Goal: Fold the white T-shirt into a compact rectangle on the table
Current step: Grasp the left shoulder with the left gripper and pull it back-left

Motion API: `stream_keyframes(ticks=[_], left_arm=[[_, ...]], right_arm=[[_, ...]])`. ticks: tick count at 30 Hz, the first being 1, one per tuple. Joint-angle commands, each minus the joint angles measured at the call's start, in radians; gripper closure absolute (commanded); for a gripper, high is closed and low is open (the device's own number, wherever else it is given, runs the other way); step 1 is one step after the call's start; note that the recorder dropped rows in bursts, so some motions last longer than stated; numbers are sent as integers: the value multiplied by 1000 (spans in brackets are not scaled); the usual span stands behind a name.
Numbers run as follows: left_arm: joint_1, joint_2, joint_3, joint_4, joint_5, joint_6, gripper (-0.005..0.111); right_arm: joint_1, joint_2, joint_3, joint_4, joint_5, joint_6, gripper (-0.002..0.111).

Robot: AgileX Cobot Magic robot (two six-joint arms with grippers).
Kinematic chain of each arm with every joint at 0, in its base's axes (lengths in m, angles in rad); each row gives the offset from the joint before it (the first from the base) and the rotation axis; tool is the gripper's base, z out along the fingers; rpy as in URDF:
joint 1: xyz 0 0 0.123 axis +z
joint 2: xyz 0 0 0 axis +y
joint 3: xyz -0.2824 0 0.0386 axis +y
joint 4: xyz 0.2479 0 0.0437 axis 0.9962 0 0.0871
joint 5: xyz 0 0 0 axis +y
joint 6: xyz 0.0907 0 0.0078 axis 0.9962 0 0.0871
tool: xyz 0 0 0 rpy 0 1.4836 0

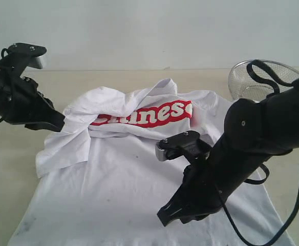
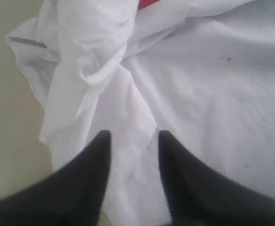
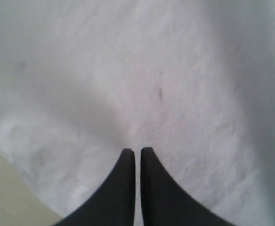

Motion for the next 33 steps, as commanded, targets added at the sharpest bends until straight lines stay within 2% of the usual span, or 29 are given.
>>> stream_keyframes(ticks=[1,3,7,10,13,15,17,19,20,26,33], left_arm=[[-3,48,-29,-3,-51,60,42],[-3,48,-33,-3,-74,72,38],[-3,66,-33,-3,-138,122,42],[-3,128,-33,-3,-224,171,43],[-3,183,-33,-3,-253,205,43],[-3,219,-33,-3,-278,222,49],[-3,262,-52,-3,-321,227,76],[-3,283,-68,-3,-387,228,97],[-3,286,-78,-3,-407,231,102],[22,296,-206,41,-425,240,102],[93,380,-319,53,-374,239,102]], right_arm=[[1,-2,28,1,-33,-4,108],[1,-2,27,1,-33,-6,108],[1,-2,27,1,-46,-6,108],[1,-2,27,1,-46,-11,108],[1,-2,27,1,-60,-13,108],[1,-2,27,1,-73,-13,108],[1,-2,27,1,-80,-13,108],[1,-2,27,1,-82,-13,108],[1,-2,27,1,-80,-13,108],[1,-2,27,1,-77,-13,108],[1,-2,27,1,-73,-13,108]])
